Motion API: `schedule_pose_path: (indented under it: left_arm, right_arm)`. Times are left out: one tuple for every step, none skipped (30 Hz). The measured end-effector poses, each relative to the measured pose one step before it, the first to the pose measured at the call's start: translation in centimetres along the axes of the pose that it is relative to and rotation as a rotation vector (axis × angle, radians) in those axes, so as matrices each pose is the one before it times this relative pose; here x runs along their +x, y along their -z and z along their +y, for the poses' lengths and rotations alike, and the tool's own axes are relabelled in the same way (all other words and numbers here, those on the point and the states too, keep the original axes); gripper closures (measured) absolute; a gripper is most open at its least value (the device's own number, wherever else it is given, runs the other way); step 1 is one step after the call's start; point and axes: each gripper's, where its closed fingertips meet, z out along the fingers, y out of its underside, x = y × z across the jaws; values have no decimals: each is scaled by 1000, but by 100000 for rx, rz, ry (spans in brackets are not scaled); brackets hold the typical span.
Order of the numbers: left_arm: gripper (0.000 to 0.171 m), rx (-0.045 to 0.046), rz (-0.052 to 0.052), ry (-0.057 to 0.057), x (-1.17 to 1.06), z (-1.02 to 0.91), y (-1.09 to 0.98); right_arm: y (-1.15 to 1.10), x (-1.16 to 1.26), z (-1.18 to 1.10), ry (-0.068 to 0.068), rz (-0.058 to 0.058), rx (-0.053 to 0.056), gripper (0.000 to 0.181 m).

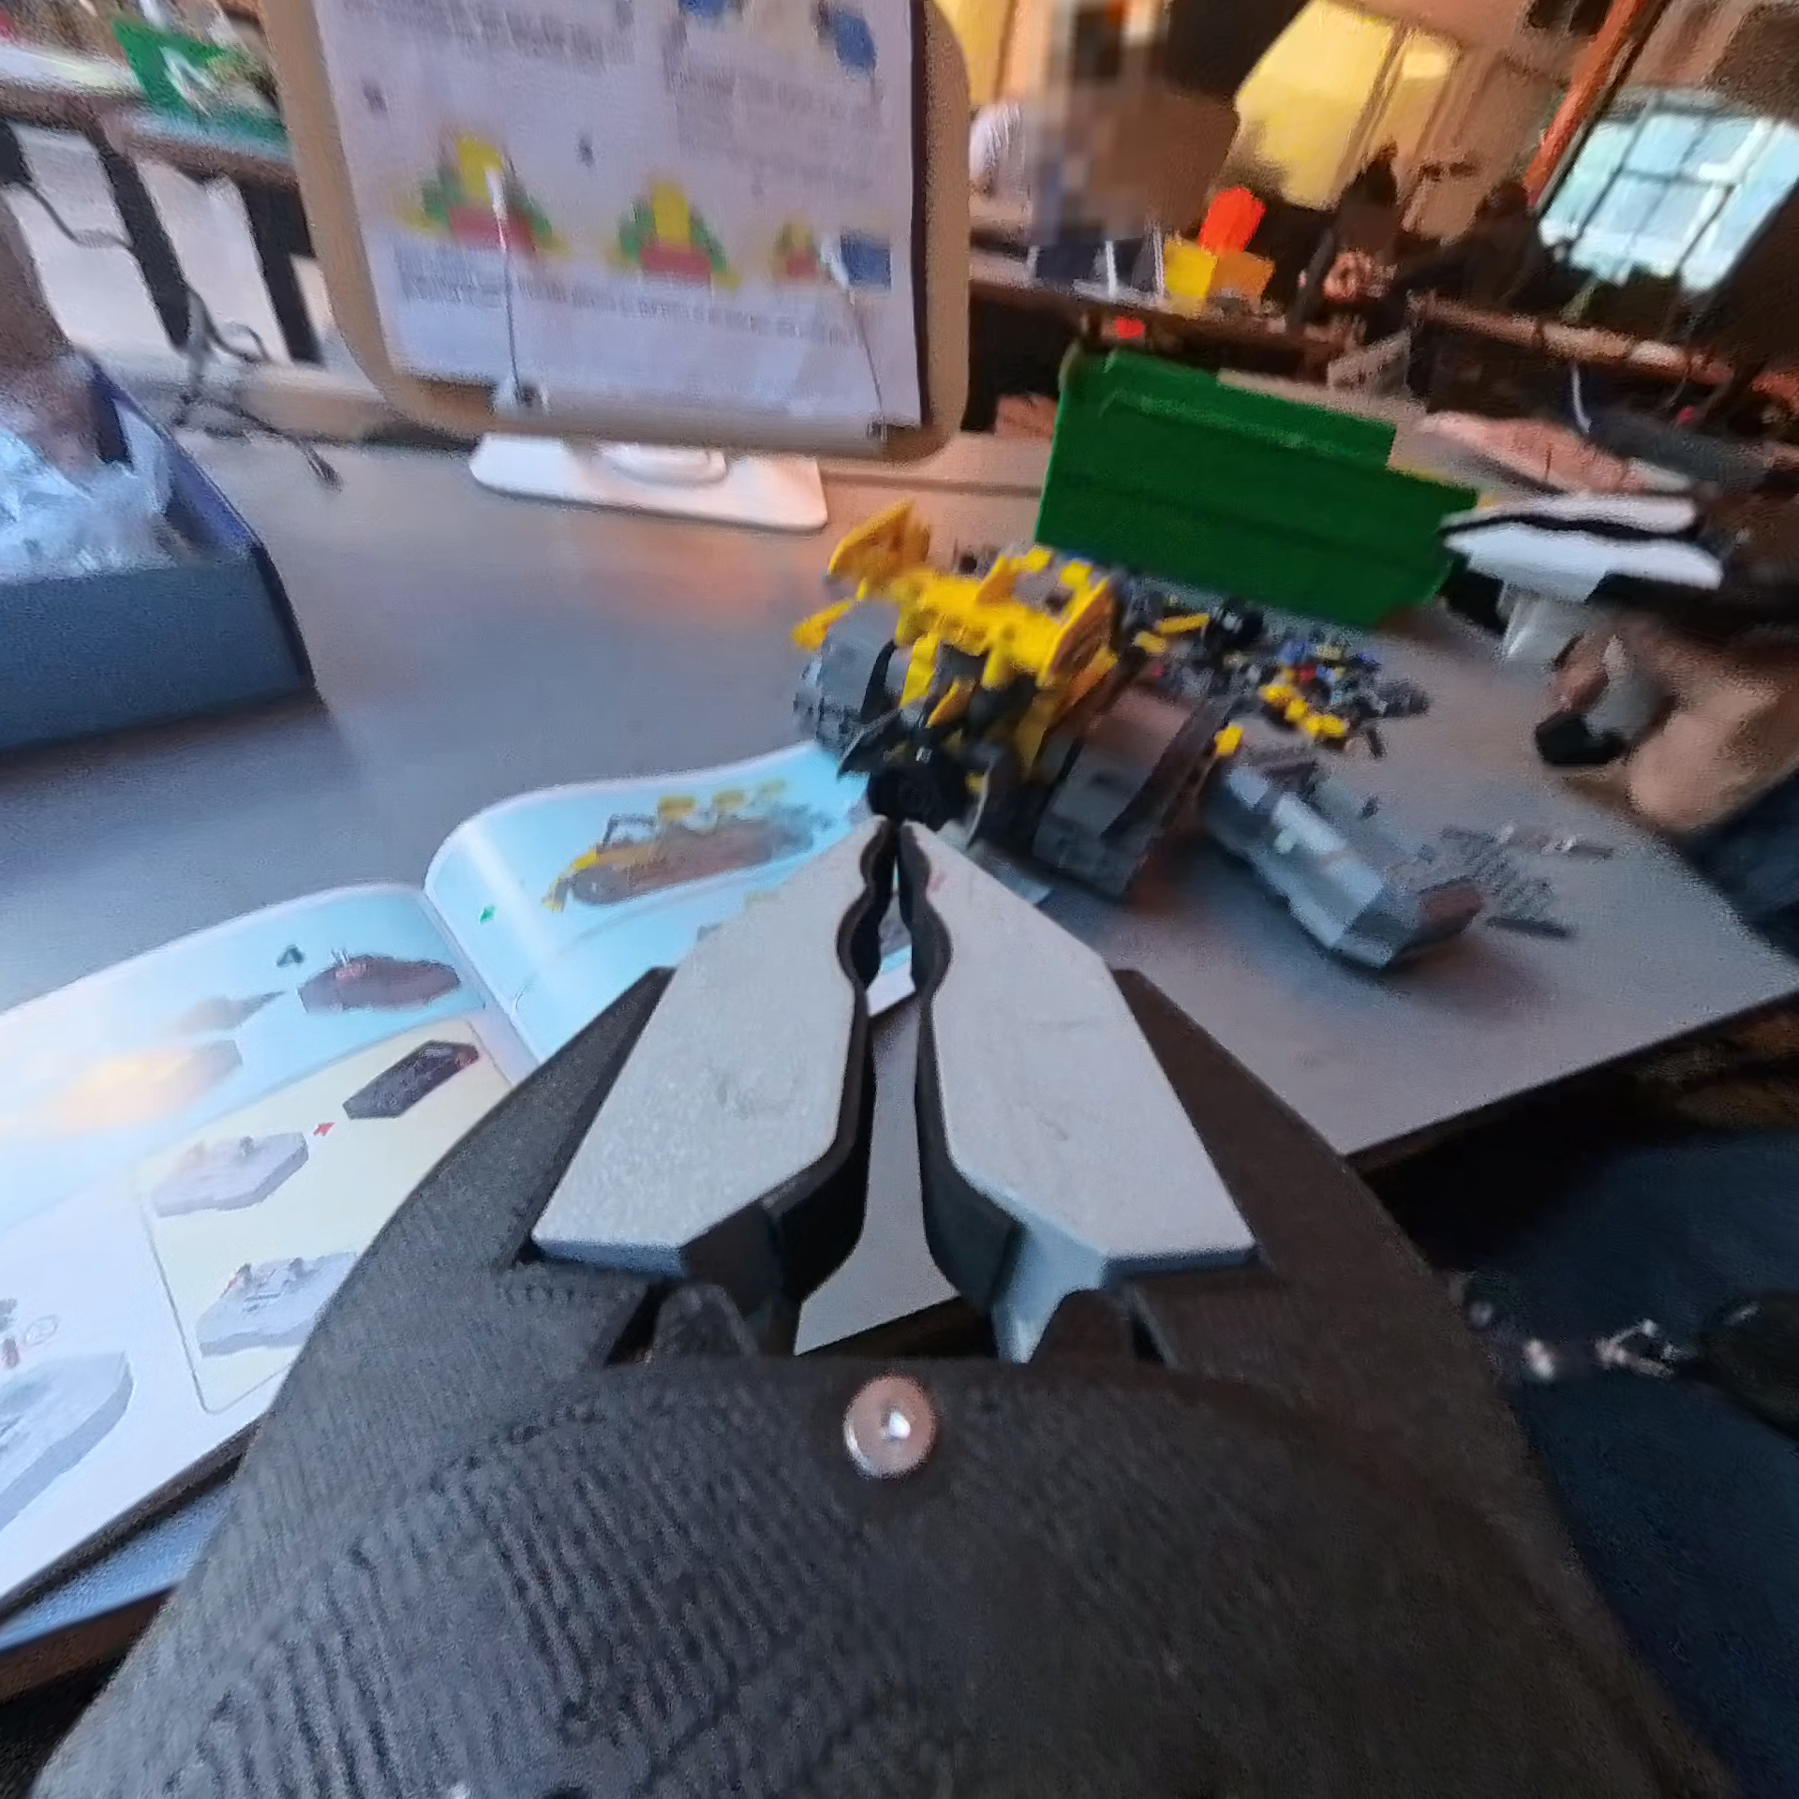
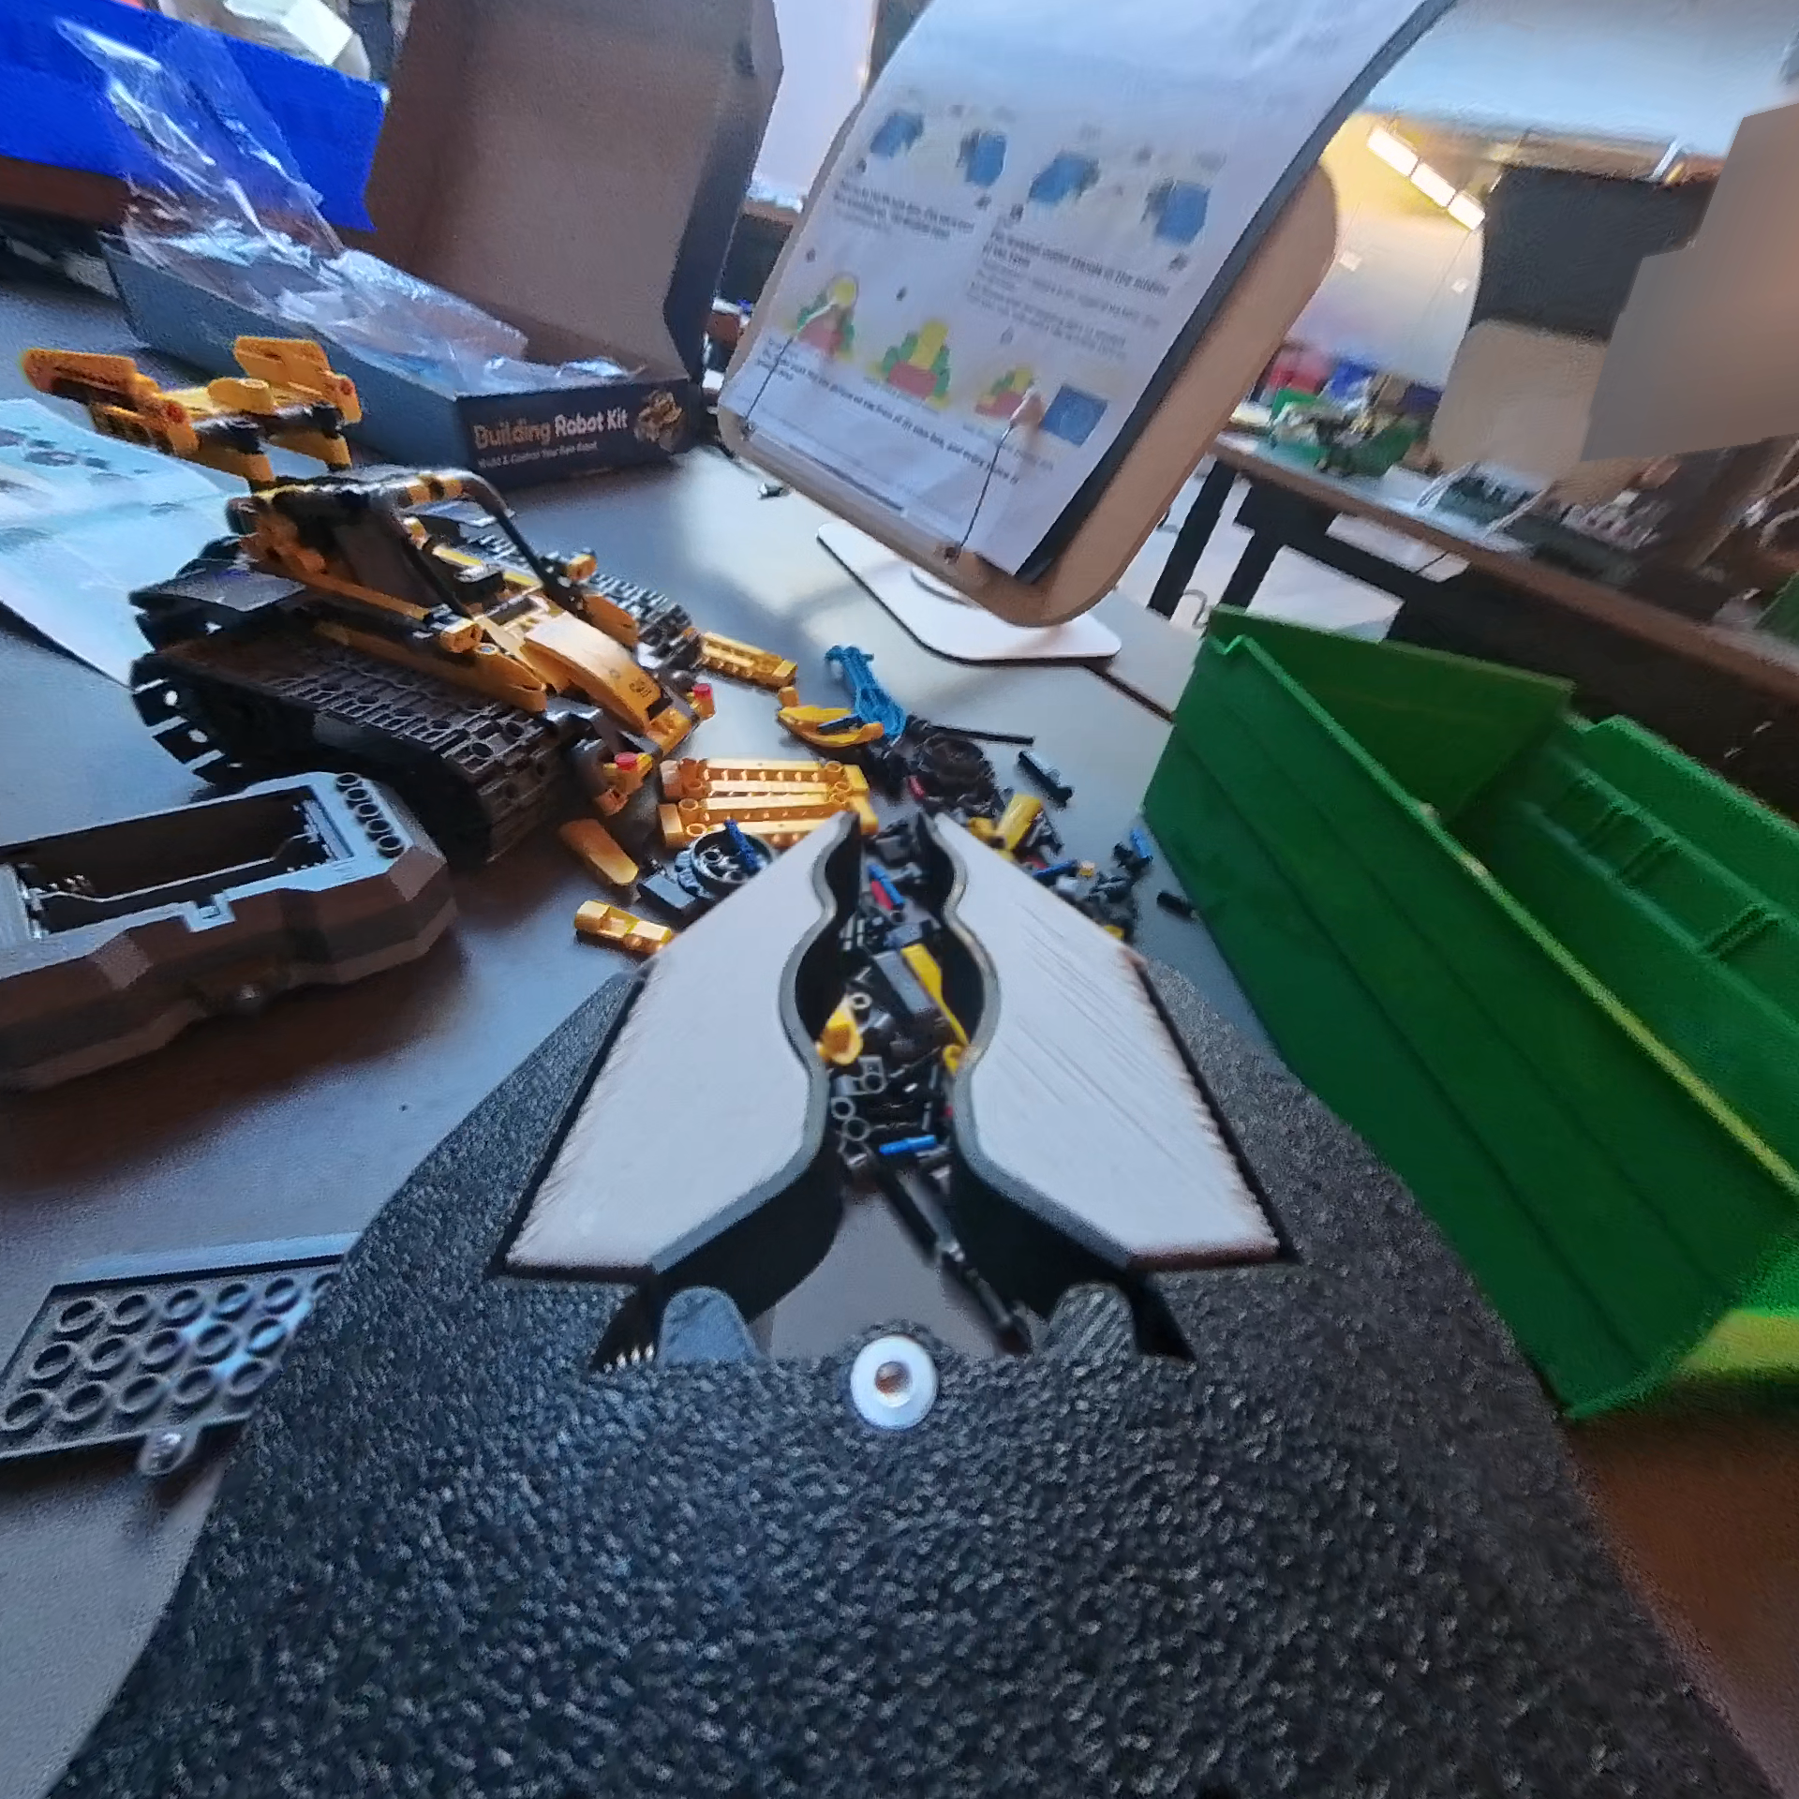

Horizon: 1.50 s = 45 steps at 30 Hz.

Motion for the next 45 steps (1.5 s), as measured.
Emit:
schedule_pose_path:
  left_arm:
    - [171,3144,-1607,857,832,-1106,453]
    - [171,3160,1178,1063,1305,-764,241]
    - [171,2992,3048,928,1663,-337,2]
    - [171,2635,2541,943,1637,86,-218]
    - [171,2828,1595,444,1504,391,-358]
    - [171,2486,1369,289,1414,631,-471]
    - [167,1271,2149,883,1415,780,-578]
    - [152,-516,3987,904,1497,817,-630]
    - [151,-1512,4281,-211,1293,564,-647]
    - [147,-773,2185,-1555,734,107,-603]
    - [146,1587,-63,-2236,219,-437,-482]
    - [146,3714,-556,-1153,48,-849,-408]
    - [146,4856,1100,-113,264,-987,-411]
    - [147,4481,1786,195,376,-787,-487]
    - [148,2861,2171,265,418,-357,-571]
    - [148,67,3882,468,584,176,-631]
    - [148,-2707,4207,-60,504,673,-568]
    - [147,-3498,1987,-802,98,847,-376]
    - [147,-2552,1497,-954,-4,707,-66]
    - [149,-1701,2450,-200,98,512,190]
    - [151,-1507,2416,673,74,391,379]
    - [153,-1344,2739,633,124,351,474]
    - [156,-1929,2855,285,153,421,504]
    - [158,-1933,826,262,-136,403,548]
    - [158,-1539,424,327,-198,348,616]
    - [158,-1236,716,1035,-178,347,728]
    - [159,-872,753,2226,-222,325,794]
    - [160,-60,540,3242,-255,210,844]
    - [160,488,911,3848,-202,134,873]
    - [160,404,748,3779,-175,111,910]
    - [159,576,-795,2905,-340,59,929]
    - [159,822,-2344,1780,-518,30,924]
    - [157,674,-3225,1106,-643,10,913]
    - [155,713,-3907,577,-723,-59,857]
    - [154,1054,-4180,9,-769,-175,785]
    - [154,1178,-4035,-207,-763,-251,682]
    - [153,1088,-3877,93,-791,-237,552]
    - [151,960,-2822,599,-694,-204,408]
    - [150,923,-1694,1424,-570,-158,270]
    - [149,682,-387,2041,-385,-83,129]
    - [149,279,44,2062,-306,15,45]
    - [148,-129,-513,1589,-350,106,13]
    - [149,-116,-795,1127,-347,101,8]
    - [150,-268,-992,690,-321,104,34]
    - [152,-362,-1557,-8,-361,92,49]
  right_arm:
    - [275,262,-132,1204,1283,1264,171]
    - [152,176,-17,-430,317,797,172]
    - [93,38,-54,-1999,-826,847,172]
    - [57,-72,-83,-2340,-1423,880,172]
    - [45,-137,-23,-1692,-1324,579,171]
    - [22,-171,73,-910,-1132,64,171]
    - [-20,-218,154,-544,-1144,-508,170]
    - [-50,-269,215,-297,-1295,-898,169]
    - [-72,-264,243,243,-1297,-1018,168]
    - [-58,-169,315,702,-832,-1418,167]
    - [-47,-33,367,628,-166,-1688,166]
    - [13,86,349,311,517,-1600,164]
    - [128,224,216,309,1567,-1069,161]
    - [249,360,162,899,2770,-752,158]
    - [294,428,195,1613,3524,-799,156]
    - [298,467,218,1778,3700,-923,156]
    - [233,488,195,1304,3454,-749,156]
    - [117,484,193,397,2779,-643,152]
    - [-29,516,215,-493,2455,-956,148]
    - [-148,525,241,-1145,2227,-1387,146]
    - [-236,464,308,-1352,1765,-1889,146]
    - [-258,452,359,-1324,1926,-2400,143]
    - [-229,402,356,-1017,2011,-2406,140]
    - [-166,287,238,-255,1980,-1805,139]
    - [-112,248,190,691,2268,-1375,140]
    - [-111,216,198,1240,2379,-1397,141]
    - [-133,116,217,1105,1649,-1521,141]
    - [-136,66,190,459,882,-1343,141]
    - [-134,77,163,-127,487,-1223,141]
    - [-131,141,181,-862,427,-1236,141]
    - [-122,219,164,-1634,322,-1093,141]
    - [-75,297,123,-2271,427,-762,141]
    - [-56,394,93,-2635,924,-599,141]
    - [-46,388,120,-2496,975,-751,141]
    - [-64,228,142,-1907,227,-895,140]
    - [-85,49,121,-1137,-530,-879,140]
    - [-91,27,126,-623,-324,-927,139]
    - [-125,75,147,-477,138,-1102,139]
    - [-142,76,180,-522,166,-1382,139]
    - [-172,86,205,-569,132,-1627,139]
    - [-160,65,212,-489,138,-1634,139]
    - [-126,21,162,-150,66,-1266,138]
    - [-88,-14,89,263,127,-765,138]
    - [-56,-59,65,585,3,-496,138]
    - [-48,-94,45,676,-180,-412,140]
